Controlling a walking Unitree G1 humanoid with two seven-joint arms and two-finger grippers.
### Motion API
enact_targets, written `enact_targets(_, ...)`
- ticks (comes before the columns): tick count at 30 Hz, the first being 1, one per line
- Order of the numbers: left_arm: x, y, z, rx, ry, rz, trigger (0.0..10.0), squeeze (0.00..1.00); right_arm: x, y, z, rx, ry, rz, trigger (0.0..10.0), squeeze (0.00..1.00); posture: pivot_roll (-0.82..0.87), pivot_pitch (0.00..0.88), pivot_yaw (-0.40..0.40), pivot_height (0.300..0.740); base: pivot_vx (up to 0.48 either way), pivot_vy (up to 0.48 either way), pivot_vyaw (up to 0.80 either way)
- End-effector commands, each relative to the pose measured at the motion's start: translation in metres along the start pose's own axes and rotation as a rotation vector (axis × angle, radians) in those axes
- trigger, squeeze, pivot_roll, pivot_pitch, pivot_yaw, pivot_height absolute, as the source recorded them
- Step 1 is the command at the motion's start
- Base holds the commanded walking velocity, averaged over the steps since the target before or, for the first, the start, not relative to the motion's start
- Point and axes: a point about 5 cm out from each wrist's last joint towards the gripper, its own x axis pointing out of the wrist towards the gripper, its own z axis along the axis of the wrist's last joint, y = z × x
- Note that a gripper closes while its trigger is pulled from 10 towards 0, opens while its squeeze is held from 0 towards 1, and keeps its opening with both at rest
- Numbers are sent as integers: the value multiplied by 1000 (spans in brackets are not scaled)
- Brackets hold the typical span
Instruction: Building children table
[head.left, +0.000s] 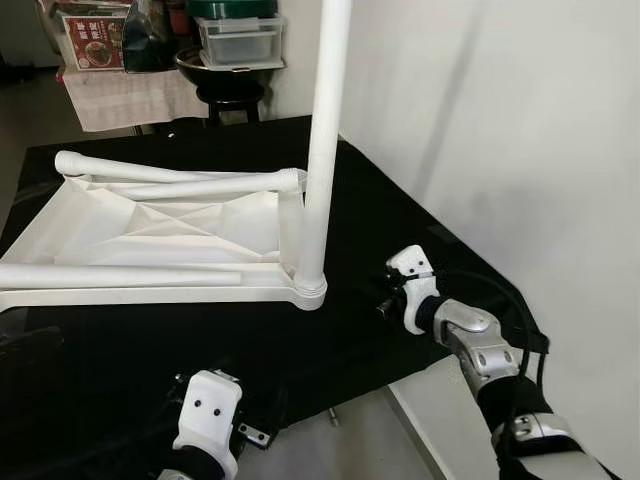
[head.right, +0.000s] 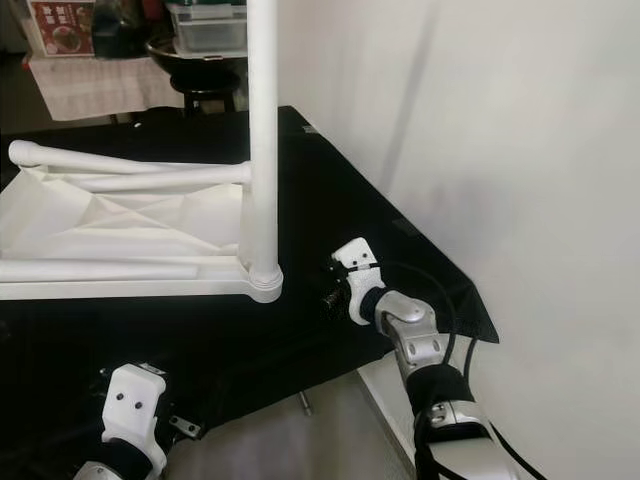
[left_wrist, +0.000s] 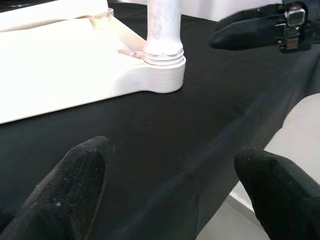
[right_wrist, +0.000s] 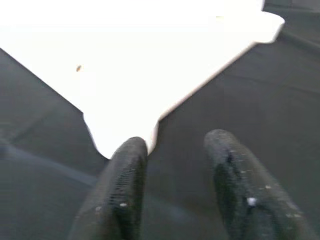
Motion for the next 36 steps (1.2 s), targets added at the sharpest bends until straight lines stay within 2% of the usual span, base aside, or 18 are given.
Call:
enact_targets(1, -2, -3, -1, -5, 9, -18, 10000, 0, 12, 2, 23, -30, -75, 62, 10000, 1000, -44, 9, -86, 740, 0, 0, 0)
enact_targets(6, -4, -8, 1, 2, 3, -36, 10000, 0, 31, 14, 62, -102, -169, 210, 10000, 1000, -26, 20, -96, 740, 0, 0, 0)
enact_targets(9, -7, -10, 2, 4, -4, -37, 10000, 0, 42, 18, 80, -119, -204, 217, 10000, 1000, -5, 33, -106, 740, 0, 0, 0)
enact_targets(12, -8, -11, 2, 5, -5, -37, 10000, 0, 44, 20, 84, -124, -210, 216, 10000, 1000, -5, 33, -106, 740, 0, 0, 0)
enact_targets(13, -8, -12, 3, 6, -8, -37, 10000, 0, 48, 23, 89, -126, -221, 232, 10000, 749, 1, 37, -109, 740, 0, 0, 0)
enact_targets(14, -10, -13, 4, 8, -12, -38, 10000, 0, 53, 30, 93, -119, -234, 275, 10000, 0, 16, 44, -116, 740, 0, 0, 0)
enact_targets(18, -11, -16, 5, 10, -16, -41, 10000, 0, 62, 43, 98, -105, -232, 356, 10000, 0, 25, 48, -122, 740, 0, 0, 0)
enact_targets(22, -12, -17, 5, 11, -16, -41, 10000, 0, 66, 46, 97, -96, -221, 383, 10000, 0, 28, 49, -124, 740, 0, 0, 0)
enact_targets(23, -12, -18, 5, 11, -16, -41, 10000, 0, 68, 50, 93, -90, -201, 408, 3725, 0, 36, 51, -131, 740, 0, 0, 0)
enact_targets(24, -12, -19, 5, 11, -15, -37, 10000, 0, 67, 52, 88, -88, -181, 447, 0, 0, 33, 50, -136, 740, 0, 0, 0)
enact_targets(28, -13, -19, 5, 8, -15, -23, 10000, 0, 67, 51, 80, -93, -140, 441, 0, 0, 33, 50, -136, 740, 0, 0, 0)
enact_targets(34, -13, -19, 4, -3, -14, -14, 10000, 0, 64, 42, 71, -76, -123, 335, 0, 0, 3, 49, -131, 740, 0, 0, 0)
enact_targets(36, -13, -17, 3, -9, -8, -24, 10000, 0, 57, 37, 63, -41, -142, 288, 0, 0, -16, 53, -106, 740, 0, 0, 0)
